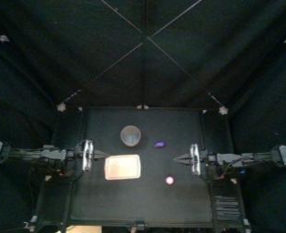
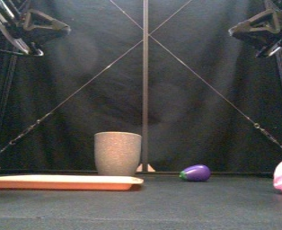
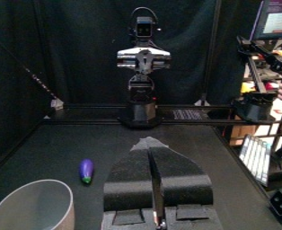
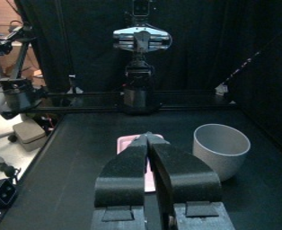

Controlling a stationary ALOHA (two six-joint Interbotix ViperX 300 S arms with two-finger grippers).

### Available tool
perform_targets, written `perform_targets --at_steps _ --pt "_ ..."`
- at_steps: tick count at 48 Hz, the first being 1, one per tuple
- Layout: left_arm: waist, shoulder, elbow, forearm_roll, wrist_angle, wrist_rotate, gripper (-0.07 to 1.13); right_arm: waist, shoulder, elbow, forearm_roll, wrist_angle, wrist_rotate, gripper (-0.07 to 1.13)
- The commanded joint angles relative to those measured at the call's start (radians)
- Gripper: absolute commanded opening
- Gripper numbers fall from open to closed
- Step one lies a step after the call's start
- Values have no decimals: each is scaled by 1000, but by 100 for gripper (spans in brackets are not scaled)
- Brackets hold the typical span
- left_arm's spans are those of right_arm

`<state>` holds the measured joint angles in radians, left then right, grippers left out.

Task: Pick the eggplant then place it on the pink plate
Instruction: Pick the eggplant

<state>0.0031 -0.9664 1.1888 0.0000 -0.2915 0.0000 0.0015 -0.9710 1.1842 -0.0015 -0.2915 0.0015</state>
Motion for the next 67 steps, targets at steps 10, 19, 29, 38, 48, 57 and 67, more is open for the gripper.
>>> perform_targets --at_steps 10,19,29,38,48,57,67 --pt "23 2 -2 15 -15 6 -4 -89 124 -15 3 -6 -2 4" --pt "23 0 0 25 -15 5 -4 -230 287 -48 -5 -3 -6 6" --pt "25 0 5 29 -15 5 -4 -350 489 -100 -77 -3 -8 23" --pt "25 2 6 31 -15 5 -4 -374 629 -164 -121 -2 0 64" --pt "25 0 6 31 -11 5 -4 -385 742 -221 -123 38 0 101" --pt "23 2 6 31 -11 5 -4 -414 811 -247 -120 129 2 105" --pt "23 0 6 31 -8 5 -4 -430 870 -258 -126 164 0 105"
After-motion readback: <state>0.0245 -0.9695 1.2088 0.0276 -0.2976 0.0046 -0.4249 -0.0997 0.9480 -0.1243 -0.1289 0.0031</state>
